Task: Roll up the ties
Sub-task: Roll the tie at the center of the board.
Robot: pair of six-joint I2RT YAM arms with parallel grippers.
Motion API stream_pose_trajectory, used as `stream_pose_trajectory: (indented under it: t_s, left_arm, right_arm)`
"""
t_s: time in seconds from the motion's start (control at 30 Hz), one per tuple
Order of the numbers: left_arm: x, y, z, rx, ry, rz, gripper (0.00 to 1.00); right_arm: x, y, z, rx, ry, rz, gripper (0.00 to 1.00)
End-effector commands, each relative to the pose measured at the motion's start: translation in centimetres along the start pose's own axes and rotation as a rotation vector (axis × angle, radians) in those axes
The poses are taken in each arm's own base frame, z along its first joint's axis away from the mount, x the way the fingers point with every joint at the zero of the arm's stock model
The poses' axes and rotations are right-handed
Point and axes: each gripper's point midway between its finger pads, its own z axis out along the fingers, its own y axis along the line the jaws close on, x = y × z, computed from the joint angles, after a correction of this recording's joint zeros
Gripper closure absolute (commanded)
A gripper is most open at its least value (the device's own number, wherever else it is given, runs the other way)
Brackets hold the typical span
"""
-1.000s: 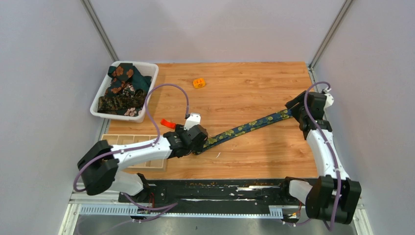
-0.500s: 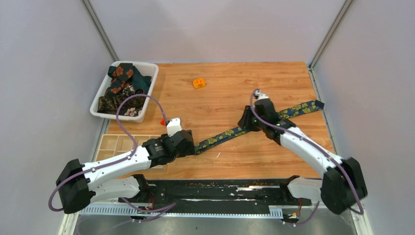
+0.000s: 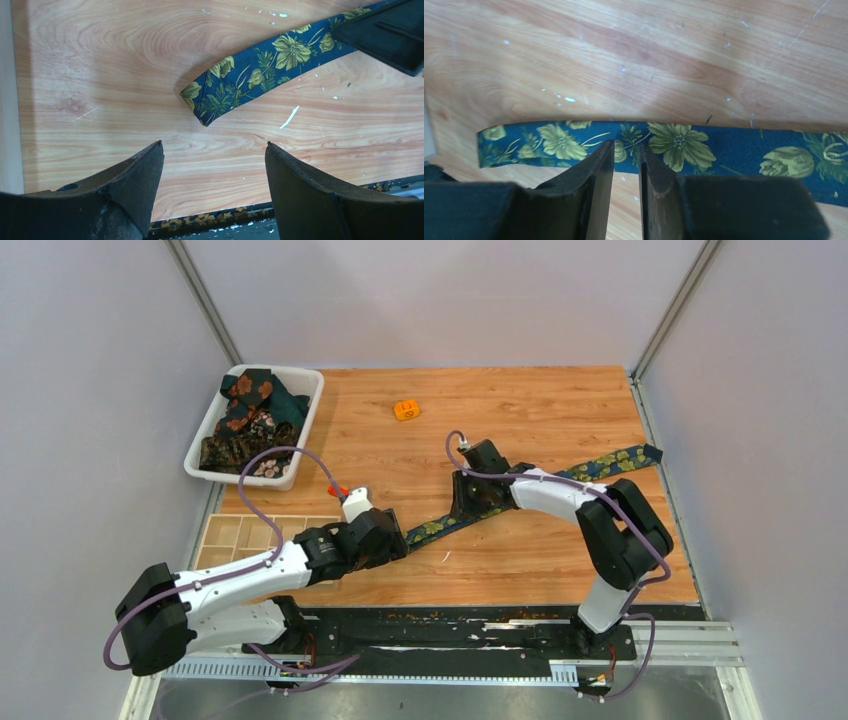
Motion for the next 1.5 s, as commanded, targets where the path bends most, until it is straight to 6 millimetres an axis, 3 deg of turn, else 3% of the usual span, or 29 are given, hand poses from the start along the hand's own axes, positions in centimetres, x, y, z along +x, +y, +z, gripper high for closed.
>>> stream_pose_trajectory:
  t_s: [0.0,0.17,0.4,0.67,0.87,1.0,1.33,1.47]
  left_arm:
    - [-0.5,-0.6,0.5,0.016,-0.01,-0.043,0.19]
    - [-0.2,0.4,1.0,-0.009,-0.022,-0.094,0.22]
    - [-0.1,0.9,1.7,0.025,-0.048,-0.25,0.23]
    - [0.0,-0.7,2.1,0.102,-0.027,-0.475,0.23]
    - [1.2,-0.6,2.5,0.114,0.026,-0.635,0.36]
    - [1.4,-0.7,3.0,0.14,0.034,-0.719,0.36]
    - [2.7,-1.9,3.9,0.154,0.112,-0.76,0.37]
    - [3.0,-1.7,4.3,0.142,0.115,-0.759,0.44]
  right_arm:
    - [0.2,-1.0,1.7,0.032,0.007,0.002,0.75]
    - [2.5,-3.8,2.1,0.138,0.024,0.057,0.77]
    - [4.2,-5.6,0.3,0.202,-0.019,0.096,0.83]
    - [4.1,-4.9,0.4,0.132,-0.076,0.077,0.88]
    - [3.9,-5.1,-0.3,0.118,-0.145,0.071,0.89]
    - [3.8,-5.1,-0.6,0.11,-0.173,0.072,0.9]
    - [4.0,-5.1,-0.6,0.1,-0.179,0.068,0.9]
    - [4.1,-5.1,-0.6,0.1,-0.176,0.068,0.9]
